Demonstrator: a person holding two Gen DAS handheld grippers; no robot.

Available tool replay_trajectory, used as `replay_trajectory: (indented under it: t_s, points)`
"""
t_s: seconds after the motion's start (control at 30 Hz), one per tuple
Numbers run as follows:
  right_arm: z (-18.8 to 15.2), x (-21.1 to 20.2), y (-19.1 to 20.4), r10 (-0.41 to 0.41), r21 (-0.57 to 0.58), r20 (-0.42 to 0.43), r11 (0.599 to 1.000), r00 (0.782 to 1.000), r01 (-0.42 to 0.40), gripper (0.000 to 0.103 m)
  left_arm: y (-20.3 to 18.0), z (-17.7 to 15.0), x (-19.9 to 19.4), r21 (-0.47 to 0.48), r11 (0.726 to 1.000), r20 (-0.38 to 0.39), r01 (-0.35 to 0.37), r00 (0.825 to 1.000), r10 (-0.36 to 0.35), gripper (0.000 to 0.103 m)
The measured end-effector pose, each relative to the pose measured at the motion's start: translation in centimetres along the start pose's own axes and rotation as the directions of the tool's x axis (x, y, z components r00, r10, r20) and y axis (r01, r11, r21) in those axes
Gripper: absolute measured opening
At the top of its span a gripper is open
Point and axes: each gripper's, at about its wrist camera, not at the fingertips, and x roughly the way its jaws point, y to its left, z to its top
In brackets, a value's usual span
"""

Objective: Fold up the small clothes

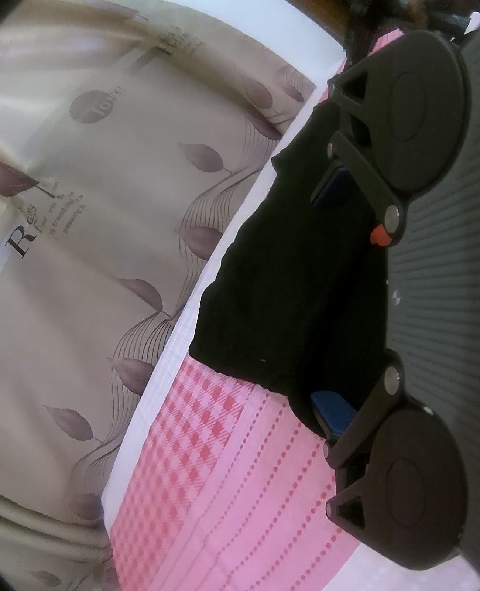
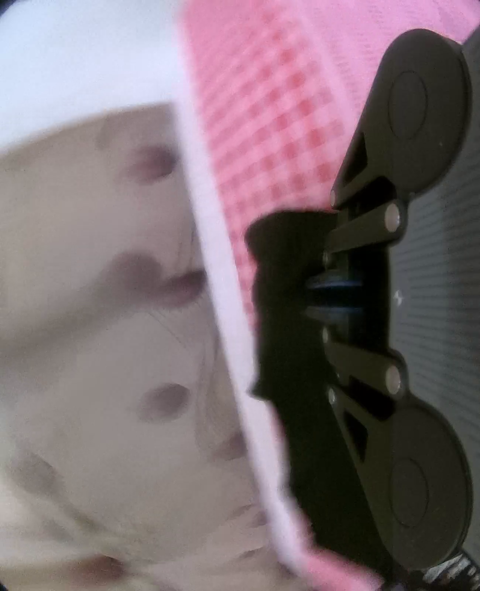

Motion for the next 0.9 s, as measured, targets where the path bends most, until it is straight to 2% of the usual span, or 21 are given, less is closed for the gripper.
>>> replay_trajectory:
  t_s: [0.07, 0.1, 0.13, 0.2, 0.23, 0.27, 0.37, 0.43, 0.5, 0.57, 0.73, 0.8, 0.9]
  points:
    - [-0.3, -3.4, -2.7, 0.105, 0.168, 0.062, 0.979, 0.993, -0.114, 0.013, -0.1, 0.1, 0.1, -0.001, 1.0, -0.001, 0.0, 1.0, 0.0, 0.103]
    - [-0.9, -5.6, -3.8, 0.135, 0.211, 0.079, 0.966, 0.988, -0.149, 0.015, 0.0, 0.1, 0.2, -0.003, 1.0, -0.001, 0.005, 1.0, -0.005, 0.103]
    - [-1.7, -7.5, -4.6, 0.148, 0.219, 0.084, 0.962, 0.985, -0.163, 0.022, 0.0, 0.1, 0.2, -0.004, 1.0, -0.002, 0.011, 1.0, -0.011, 0.103]
    - [-4.1, -11.7, -5.8, 0.148, 0.19, 0.047, 0.97, 0.988, -0.154, 0.047, 0.0, 0.2, 0.1, 0.0, 0.999, -0.017, 0.04, 0.999, -0.04, 0.103]
    - [-5.5, -13.4, -6.0, 0.142, 0.169, 0.012, 0.975, 0.99, -0.142, 0.071, -0.1, 0.4, -0.1, 0.007, 0.997, -0.04, 0.073, 0.997, -0.073, 0.103]
    - [-7.1, -15.7, -5.9, 0.134, 0.135, -0.023, 0.982, 0.991, -0.13, 0.082, -0.3, 0.5, -0.7, 0.014, 0.994, -0.064, 0.111, 0.992, -0.11, 0.103]
    - [-11.2, -21.0, -5.2, 0.096, 0.036, -0.095, 0.995, 0.991, -0.093, 0.082, -1.0, -0.2, -4.2, 0.043, 0.984, -0.09, 0.174, 0.981, -0.17, 0.103]
    - [-13.6, -24.1, -5.1, 0.069, 0.011, -0.124, 0.998, 0.99, -0.068, 0.082, -1.1, -1.2, -6.9, 0.061, 0.976, -0.118, 0.21, 0.972, -0.202, 0.103]
    - [-15.7, -26.4, -5.0, 0.085, 0.022, -0.134, 0.996, 0.987, -0.082, 0.082, -1.0, -2.2, -9.6, 0.09, 0.964, -0.147, 0.249, 0.961, -0.234, 0.103]
    - [-17.3, -28.1, -4.5, 0.114, 0.041, -0.138, 0.993, 0.984, -0.109, 0.082, -0.7, -3.3, -12.4, 0.146, 0.955, -0.165, 0.259, 0.958, -0.235, 0.103]
    - [-19.3, -27.9, -3.7, 0.12, 0.052, -0.163, 0.992, 0.979, -0.113, 0.082, 1.5, -5.8, -17.6, 0.232, 0.945, -0.181, 0.229, 0.965, -0.189, 0.103]
    - [-19.5, -27.2, -3.6, 0.144, 0.067, -0.155, 0.989, 0.977, -0.135, 0.082, 2.8, -6.3, -18.9, 0.222, 0.951, -0.19, 0.214, 0.966, -0.173, 0.103]
    - [-19.8, -26.8, -2.6, 0.121, 0.021, -0.166, 0.993, 0.979, -0.119, 0.082, 4.9, -6.5, -20.4, 0.173, 0.968, -0.205, 0.183, 0.968, -0.146, 0.102]
